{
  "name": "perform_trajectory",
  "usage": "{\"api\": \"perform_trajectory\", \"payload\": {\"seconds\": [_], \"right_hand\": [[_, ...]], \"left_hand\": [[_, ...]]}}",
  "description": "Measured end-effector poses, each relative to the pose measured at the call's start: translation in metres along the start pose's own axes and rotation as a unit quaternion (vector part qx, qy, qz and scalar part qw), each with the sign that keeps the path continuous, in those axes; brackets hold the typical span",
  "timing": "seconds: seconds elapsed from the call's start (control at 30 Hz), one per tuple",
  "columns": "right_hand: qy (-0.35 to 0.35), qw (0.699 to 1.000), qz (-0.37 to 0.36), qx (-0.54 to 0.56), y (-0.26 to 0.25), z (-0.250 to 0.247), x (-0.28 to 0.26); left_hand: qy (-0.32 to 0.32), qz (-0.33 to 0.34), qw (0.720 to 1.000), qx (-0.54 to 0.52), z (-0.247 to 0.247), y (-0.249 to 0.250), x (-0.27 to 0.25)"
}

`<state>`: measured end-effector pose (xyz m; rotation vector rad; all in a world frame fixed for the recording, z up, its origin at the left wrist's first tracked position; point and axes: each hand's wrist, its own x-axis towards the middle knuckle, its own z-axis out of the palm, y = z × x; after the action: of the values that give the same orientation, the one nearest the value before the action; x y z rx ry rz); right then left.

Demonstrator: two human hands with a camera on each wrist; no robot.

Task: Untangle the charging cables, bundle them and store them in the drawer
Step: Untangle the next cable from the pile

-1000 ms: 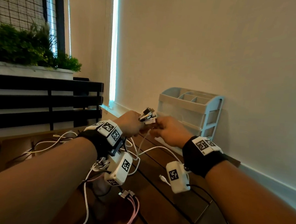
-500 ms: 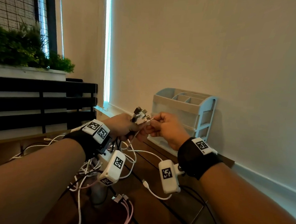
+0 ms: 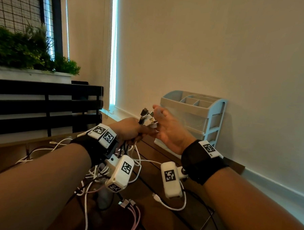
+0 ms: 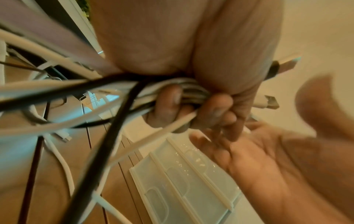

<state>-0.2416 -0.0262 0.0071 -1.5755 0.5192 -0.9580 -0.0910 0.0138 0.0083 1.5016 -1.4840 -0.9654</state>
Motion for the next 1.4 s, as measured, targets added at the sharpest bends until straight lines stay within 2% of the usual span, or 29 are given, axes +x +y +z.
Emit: {"api": "perform_trajectory", "payload": {"seconds": [0.1,0.23,0.33,0.4,0.47,0.53,0.6,0.67,0.73,0.77,0.83,0.9,1.0,1.1,1.13,1.17,1.23,1.27,1.3,1.33,1.37,1.4], "right_hand": [[0.012,0.993,-0.046,-0.110,0.001,0.013,0.007],[0.029,0.977,-0.123,-0.172,0.003,0.020,0.011],[0.083,0.952,-0.195,-0.220,0.005,0.023,0.012],[0.103,0.941,-0.207,-0.248,0.005,0.022,0.013],[0.095,0.936,-0.210,-0.266,0.003,0.020,0.013],[0.086,0.955,-0.190,-0.211,0.003,0.015,0.012],[0.072,0.986,-0.135,-0.067,0.006,0.009,0.011],[0.012,0.995,-0.065,0.075,0.013,0.004,0.010],[-0.080,0.985,-0.024,0.152,0.019,0.010,0.005],[-0.119,0.980,-0.025,0.158,0.022,0.016,0.002],[-0.151,0.976,-0.035,0.155,0.027,0.024,0.002],[-0.140,0.983,-0.012,0.115,0.031,0.029,0.002],[-0.075,0.997,0.021,0.005,0.041,0.031,0.005],[-0.099,0.989,0.009,-0.111,0.034,0.024,0.010],[-0.099,0.975,-0.010,-0.197,0.025,0.018,0.014],[-0.086,0.946,-0.045,-0.310,0.017,0.009,0.022],[-0.031,0.835,-0.117,-0.537,-0.007,-0.005,0.037],[0.027,0.770,-0.145,-0.621,-0.018,-0.010,0.043],[0.095,0.711,-0.167,-0.676,-0.027,-0.016,0.048],[0.149,0.671,-0.185,-0.702,-0.031,-0.020,0.050],[0.167,0.656,-0.190,-0.711,-0.030,-0.025,0.052],[0.137,0.672,-0.181,-0.704,-0.026,-0.027,0.052]], "left_hand": [[0.001,0.022,1.000,0.015,0.010,0.006,-0.005],[0.010,0.042,0.998,0.038,0.015,0.010,-0.007],[0.019,0.022,0.999,0.026,0.015,0.007,-0.005],[0.019,-0.002,1.000,0.000,0.017,0.007,-0.006],[0.014,-0.001,1.000,-0.020,0.021,0.007,-0.008],[0.010,0.023,0.999,-0.043,0.021,0.008,-0.008],[0.009,0.057,0.995,-0.080,0.018,0.012,-0.008],[0.008,0.089,0.987,-0.137,0.013,0.020,-0.008],[0.015,0.110,0.975,-0.190,0.011,0.027,-0.005],[0.008,0.116,0.968,-0.223,0.011,0.030,-0.003],[-0.012,0.118,0.952,-0.283,0.009,0.035,-0.002],[-0.021,0.116,0.938,-0.325,0.005,0.039,-0.002],[-0.015,0.124,0.934,-0.334,-0.004,0.044,-0.005],[-0.004,0.151,0.930,-0.336,-0.016,0.045,-0.006],[-0.001,0.161,0.925,-0.345,-0.021,0.044,-0.006],[0.001,0.174,0.918,-0.355,-0.025,0.044,-0.007],[0.009,0.206,0.899,-0.386,-0.035,0.046,-0.011],[0.015,0.227,0.887,-0.401,-0.040,0.049,-0.013],[0.019,0.248,0.876,-0.414,-0.046,0.052,-0.014],[0.020,0.265,0.866,-0.423,-0.051,0.056,-0.015],[0.021,0.277,0.861,-0.425,-0.057,0.059,-0.016],[0.026,0.281,0.862,-0.422,-0.061,0.061,-0.015]]}}
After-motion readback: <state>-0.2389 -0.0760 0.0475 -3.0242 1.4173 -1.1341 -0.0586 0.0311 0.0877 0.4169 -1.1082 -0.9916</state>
